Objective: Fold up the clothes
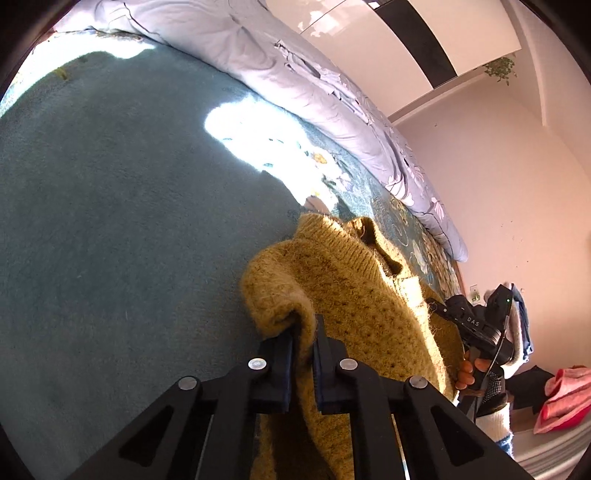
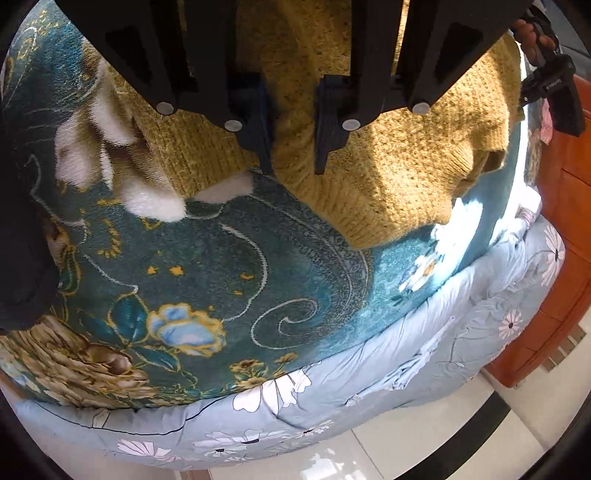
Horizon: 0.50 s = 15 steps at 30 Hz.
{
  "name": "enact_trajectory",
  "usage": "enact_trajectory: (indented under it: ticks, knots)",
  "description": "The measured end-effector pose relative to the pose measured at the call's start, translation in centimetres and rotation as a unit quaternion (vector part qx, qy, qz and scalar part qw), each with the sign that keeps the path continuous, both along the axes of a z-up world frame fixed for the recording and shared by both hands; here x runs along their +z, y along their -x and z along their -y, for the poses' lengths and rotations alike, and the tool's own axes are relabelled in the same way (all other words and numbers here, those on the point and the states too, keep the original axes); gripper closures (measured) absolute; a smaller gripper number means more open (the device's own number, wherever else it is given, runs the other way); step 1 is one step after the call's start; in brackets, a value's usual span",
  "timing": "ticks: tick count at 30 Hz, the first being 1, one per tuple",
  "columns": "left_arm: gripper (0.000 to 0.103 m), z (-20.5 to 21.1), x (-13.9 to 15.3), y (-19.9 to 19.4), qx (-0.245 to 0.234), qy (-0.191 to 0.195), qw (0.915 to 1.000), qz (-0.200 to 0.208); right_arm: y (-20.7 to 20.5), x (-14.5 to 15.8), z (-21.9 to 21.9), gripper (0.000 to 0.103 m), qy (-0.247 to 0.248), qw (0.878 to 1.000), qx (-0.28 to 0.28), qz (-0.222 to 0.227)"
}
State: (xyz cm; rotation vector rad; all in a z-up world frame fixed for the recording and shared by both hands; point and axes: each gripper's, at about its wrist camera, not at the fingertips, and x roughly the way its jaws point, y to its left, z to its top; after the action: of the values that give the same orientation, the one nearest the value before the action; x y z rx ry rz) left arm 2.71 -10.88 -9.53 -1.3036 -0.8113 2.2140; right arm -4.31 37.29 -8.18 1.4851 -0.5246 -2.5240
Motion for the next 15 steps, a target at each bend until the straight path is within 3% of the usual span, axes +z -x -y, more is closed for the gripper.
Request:
enact_trajectory:
  ticks: [4,8,15]
  knots:
    - [0.095,0.7,3.7,0.5,0.000,0.011,0.9976,-0.068,-0.6,3.1,0.0,0.094,0.014,0.999,0.005,-0.041]
    - [0.095,0.4,7.9,2.8,-0.004,0.048,0.9909,-0.126,-0.1,7.4,0.7,0.094,0.019,0.995,0.014,-0.093]
    - [0.095,1.2,16.9,10.8,0.042,0.142,0.9575,-0.248,4.2,14.0,2.0,0.095,-0.014,0.986,-0.003,-0.168]
